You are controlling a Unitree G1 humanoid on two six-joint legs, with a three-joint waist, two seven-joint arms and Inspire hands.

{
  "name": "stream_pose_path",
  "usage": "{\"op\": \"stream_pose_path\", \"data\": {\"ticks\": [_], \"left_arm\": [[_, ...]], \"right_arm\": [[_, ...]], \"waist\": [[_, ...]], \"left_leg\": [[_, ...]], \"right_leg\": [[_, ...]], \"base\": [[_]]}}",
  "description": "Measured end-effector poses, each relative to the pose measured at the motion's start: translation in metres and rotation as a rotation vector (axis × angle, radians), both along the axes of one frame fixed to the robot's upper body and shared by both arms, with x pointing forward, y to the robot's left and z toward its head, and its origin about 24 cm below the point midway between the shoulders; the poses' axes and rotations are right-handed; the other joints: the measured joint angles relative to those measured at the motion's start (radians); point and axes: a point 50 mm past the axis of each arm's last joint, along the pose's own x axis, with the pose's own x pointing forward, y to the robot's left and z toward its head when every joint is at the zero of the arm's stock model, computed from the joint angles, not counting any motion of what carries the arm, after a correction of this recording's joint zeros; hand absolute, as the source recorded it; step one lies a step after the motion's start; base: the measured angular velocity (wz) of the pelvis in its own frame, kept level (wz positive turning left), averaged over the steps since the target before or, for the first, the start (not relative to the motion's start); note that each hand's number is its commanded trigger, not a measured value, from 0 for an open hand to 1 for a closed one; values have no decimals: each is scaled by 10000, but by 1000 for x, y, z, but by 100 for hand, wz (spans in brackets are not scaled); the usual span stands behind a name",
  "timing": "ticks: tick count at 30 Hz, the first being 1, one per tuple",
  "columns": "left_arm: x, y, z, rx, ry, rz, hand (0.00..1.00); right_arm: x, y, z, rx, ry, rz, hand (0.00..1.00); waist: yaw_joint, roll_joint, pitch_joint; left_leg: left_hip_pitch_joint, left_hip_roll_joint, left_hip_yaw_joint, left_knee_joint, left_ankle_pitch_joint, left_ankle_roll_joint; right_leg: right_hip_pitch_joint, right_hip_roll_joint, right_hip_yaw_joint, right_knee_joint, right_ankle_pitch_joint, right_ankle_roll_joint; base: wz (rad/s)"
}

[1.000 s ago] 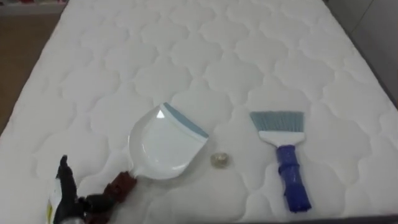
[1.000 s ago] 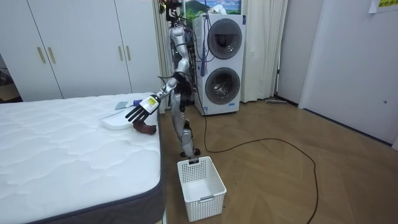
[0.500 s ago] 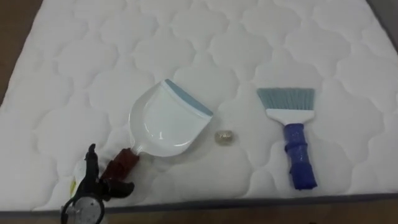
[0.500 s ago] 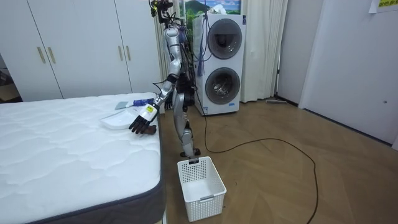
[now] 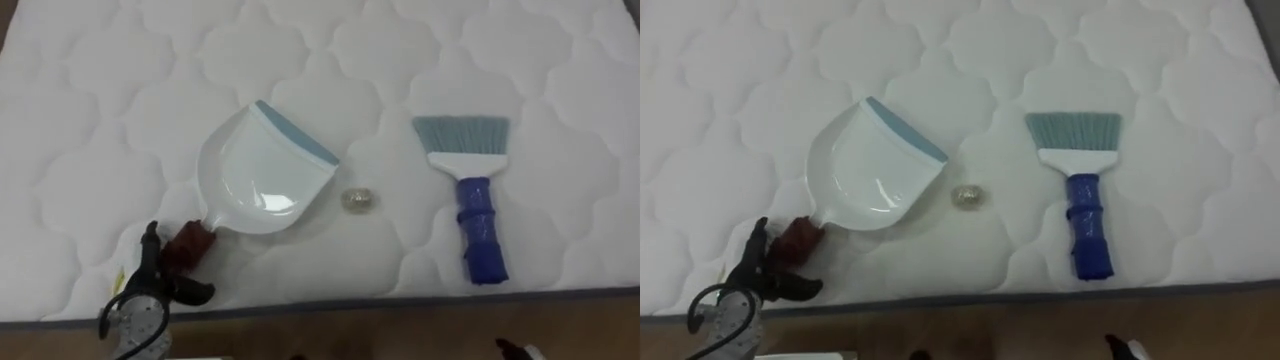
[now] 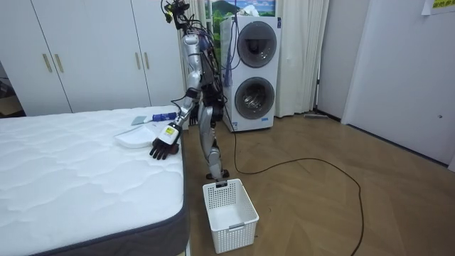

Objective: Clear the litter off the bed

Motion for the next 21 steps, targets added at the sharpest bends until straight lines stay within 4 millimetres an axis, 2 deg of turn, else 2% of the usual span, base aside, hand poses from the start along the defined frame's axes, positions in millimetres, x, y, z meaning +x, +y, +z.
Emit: {"op": "stream_pose_path", "data": {"ticks": [12, 21], "left_arm": [[9, -2, 5, 290, -105, -438, 0], [11, -1, 7, 406, -196, -349, 0]], "right_arm": [[23, 7, 7, 168, -828, 258, 0], [28, 10, 9, 260, -1045, 393, 0]], "waist": [[-41, 67, 50], [-195, 124, 89]], "left_leg": [[-601, 8, -28, 216, 11, 15], [-842, 6, 28, 446, 35, 55]], "right_leg": [[-668, -36, 0, 344, -1, 0], [-919, -76, -14, 584, -2, 1]], "base": [[0], [0]]}}
